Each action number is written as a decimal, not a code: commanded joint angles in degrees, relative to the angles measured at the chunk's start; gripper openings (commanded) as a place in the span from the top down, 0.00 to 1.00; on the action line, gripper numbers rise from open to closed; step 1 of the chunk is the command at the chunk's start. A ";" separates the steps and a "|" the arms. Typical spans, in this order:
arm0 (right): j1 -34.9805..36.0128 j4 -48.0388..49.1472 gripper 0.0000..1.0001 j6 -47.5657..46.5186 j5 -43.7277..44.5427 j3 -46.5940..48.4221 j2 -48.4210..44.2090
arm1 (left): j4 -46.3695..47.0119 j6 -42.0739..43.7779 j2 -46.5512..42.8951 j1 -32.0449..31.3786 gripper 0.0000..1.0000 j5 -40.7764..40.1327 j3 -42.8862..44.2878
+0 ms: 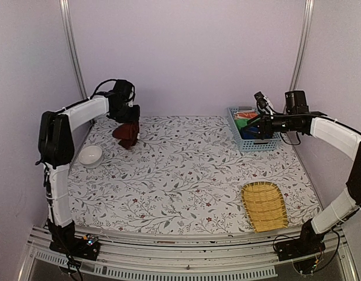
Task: Roll the towels
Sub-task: Pick up the towel from the corner of the board, then put down the towel at the center of the board, then pick up the towel from the center of the board.
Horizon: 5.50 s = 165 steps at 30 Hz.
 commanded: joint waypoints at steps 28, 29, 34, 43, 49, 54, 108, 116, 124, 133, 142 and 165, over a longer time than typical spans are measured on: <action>22.43 -10.81 0.53 -13.64 14.04 5.89 5.74 | 24.65 -9.05 -32.88 -17.28 0.71 21.10 -49.64; 24.90 -10.69 0.55 -14.25 15.53 6.07 6.70 | 23.63 -9.20 -34.27 -17.28 0.68 19.03 -50.07; 38.58 -9.30 0.62 -18.71 22.79 8.85 13.06 | 20.72 -10.67 -41.79 -16.64 0.56 10.77 -55.47; 51.02 -8.89 0.59 -7.60 33.61 30.42 35.58 | 16.62 -22.04 -54.63 -12.54 0.50 2.54 -66.28; 52.25 -12.54 0.49 -3.01 38.78 45.80 51.99 | 16.52 -21.68 -60.13 -9.91 0.48 2.94 -69.61; 52.24 -15.68 0.40 0.05 40.09 52.82 59.29 | 16.83 -20.88 -62.25 -9.22 0.48 2.73 -70.72; 47.86 -13.96 0.75 7.93 19.56 53.78 51.70 | 21.78 -18.77 -57.03 -8.95 0.49 9.33 -71.51; 47.70 -14.37 0.68 6.99 19.44 53.69 47.57 | 21.80 -17.84 -56.35 -8.93 0.48 10.86 -71.35; 47.13 -14.74 0.84 6.38 17.77 50.87 45.10 | 22.20 -17.61 -54.59 -9.14 0.47 11.76 -71.09; 50.24 -17.27 0.52 1.25 24.47 53.59 53.60 | 18.95 -21.03 -54.70 -9.11 0.47 5.26 -71.81; 50.22 -19.62 0.56 1.01 27.30 58.69 59.44 | 18.55 -19.08 -54.11 -9.07 0.47 6.14 -71.45; 50.08 -20.07 0.96 -0.94 25.44 58.42 43.70 | 20.55 -17.23 -52.72 -9.13 0.47 7.59 -71.20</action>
